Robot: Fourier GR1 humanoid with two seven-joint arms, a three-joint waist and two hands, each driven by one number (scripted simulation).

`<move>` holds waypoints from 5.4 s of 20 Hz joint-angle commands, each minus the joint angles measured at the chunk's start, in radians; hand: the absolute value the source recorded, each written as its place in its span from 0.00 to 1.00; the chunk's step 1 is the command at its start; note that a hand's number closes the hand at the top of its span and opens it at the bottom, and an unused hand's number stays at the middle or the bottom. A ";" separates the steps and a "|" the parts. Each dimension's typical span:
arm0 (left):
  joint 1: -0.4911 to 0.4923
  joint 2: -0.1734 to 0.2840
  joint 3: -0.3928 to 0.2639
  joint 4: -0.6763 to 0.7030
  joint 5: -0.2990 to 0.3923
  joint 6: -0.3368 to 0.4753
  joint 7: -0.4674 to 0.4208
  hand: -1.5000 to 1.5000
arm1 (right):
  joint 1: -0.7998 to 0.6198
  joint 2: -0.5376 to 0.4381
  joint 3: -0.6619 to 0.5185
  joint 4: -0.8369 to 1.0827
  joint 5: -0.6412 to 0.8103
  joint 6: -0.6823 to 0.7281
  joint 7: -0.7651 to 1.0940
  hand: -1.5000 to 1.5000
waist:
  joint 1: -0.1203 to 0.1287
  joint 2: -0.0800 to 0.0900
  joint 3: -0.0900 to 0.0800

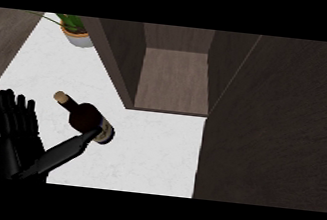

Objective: Pick up the wine, place it into the cabinet and close the cabinet

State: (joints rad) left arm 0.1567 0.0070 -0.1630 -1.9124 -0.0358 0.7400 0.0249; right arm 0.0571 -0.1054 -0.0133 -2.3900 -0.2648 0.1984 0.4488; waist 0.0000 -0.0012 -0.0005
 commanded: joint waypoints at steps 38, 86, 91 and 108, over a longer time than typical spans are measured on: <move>-0.227 -0.007 0.143 0.980 0.563 -0.279 -0.784 0.00 | 0.042 0.051 0.012 -0.020 0.043 0.043 -0.024 0.00 | -0.005 0.002 0.000; -0.052 0.168 -0.002 1.047 0.469 -1.108 -0.949 1.00 | 0.020 0.060 0.004 -0.029 0.046 0.033 0.002 0.00 | 0.003 -0.001 0.001; 0.054 0.174 -0.032 0.720 0.506 -1.025 -0.790 1.00 | 0.092 0.083 0.007 0.031 0.079 0.085 -0.121 0.00 | 0.005 -0.001 0.002; -0.001 0.082 -0.094 0.208 0.457 -0.707 -0.391 1.00 | -0.025 0.020 -0.065 0.033 -0.010 0.057 0.002 0.00 | -0.002 0.000 0.001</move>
State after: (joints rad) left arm 0.2113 0.1185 -0.2554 -1.6518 0.4516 -0.0360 -0.4201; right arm 0.0470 -0.0639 -0.0589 -2.3065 -0.2352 0.2709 0.3826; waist 0.0009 -0.0007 0.0006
